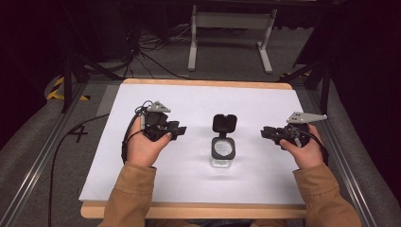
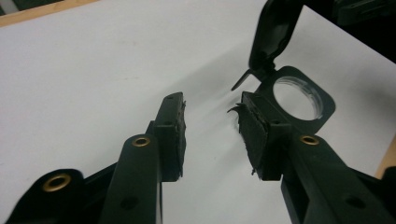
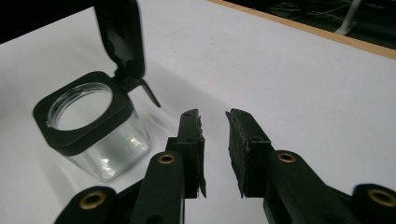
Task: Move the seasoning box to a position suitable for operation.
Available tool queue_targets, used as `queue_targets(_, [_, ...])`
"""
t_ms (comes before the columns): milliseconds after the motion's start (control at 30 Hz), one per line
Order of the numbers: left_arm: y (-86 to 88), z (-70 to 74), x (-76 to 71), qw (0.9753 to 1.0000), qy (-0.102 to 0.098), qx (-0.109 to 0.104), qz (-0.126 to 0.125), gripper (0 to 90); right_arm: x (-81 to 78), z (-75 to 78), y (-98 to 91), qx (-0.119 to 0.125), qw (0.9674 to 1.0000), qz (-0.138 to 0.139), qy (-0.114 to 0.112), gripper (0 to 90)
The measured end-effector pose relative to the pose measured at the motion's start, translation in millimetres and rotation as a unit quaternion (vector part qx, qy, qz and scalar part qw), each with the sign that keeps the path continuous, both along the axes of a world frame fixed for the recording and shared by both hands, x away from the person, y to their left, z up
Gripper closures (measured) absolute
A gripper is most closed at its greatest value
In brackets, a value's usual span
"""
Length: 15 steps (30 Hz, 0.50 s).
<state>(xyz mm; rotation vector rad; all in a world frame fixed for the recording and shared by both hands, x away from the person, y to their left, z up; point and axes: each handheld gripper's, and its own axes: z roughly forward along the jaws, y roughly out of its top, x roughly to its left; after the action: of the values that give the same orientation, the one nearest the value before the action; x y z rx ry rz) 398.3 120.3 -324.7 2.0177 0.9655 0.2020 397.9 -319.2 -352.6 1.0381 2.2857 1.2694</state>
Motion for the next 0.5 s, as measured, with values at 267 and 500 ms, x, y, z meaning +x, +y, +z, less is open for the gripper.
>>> queue_targets(267, [17.9, -15.7, 14.3, 0.9995, 0.022, 0.006, 0.023, 57.5, 9.2, -7.8, -26.4, -0.008, 0.9987, -0.047, 0.018, 71.4])
queue_targets(500, [33.6, -32.9, 27.4, 0.9976, 0.055, 0.010, 0.041, 56.2, 15.7, -20.8, -41.0, -0.010, 0.9967, -0.067, 0.046, 71.1])
